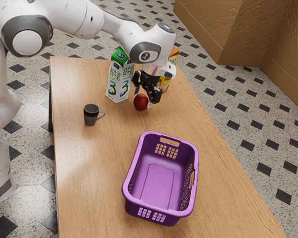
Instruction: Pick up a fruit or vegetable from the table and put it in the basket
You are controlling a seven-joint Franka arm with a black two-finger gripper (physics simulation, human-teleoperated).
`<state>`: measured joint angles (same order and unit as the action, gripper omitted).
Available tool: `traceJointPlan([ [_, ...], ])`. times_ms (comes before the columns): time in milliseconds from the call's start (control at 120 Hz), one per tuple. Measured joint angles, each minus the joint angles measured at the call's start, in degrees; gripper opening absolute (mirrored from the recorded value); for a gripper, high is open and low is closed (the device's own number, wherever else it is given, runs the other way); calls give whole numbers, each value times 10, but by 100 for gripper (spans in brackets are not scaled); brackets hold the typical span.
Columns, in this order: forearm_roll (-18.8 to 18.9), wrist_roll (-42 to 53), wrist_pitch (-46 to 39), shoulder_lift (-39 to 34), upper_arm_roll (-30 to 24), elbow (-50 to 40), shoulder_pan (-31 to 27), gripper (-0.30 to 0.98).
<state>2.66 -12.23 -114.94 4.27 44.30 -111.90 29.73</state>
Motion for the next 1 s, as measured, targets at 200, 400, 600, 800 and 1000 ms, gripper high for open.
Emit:
traceJointPlan([
  [200,-2,8,-3,0,0,-10,0,69],
  [400,-3,13,-5,0,0,-15,-7,69],
  [600,-4,17,-15,0,0,-19,-6,69],
  [800,-7,20,-31,6,0,-23,-6,69],
  [1000,-9,22,-37,6,0,-28,-8,69],
])
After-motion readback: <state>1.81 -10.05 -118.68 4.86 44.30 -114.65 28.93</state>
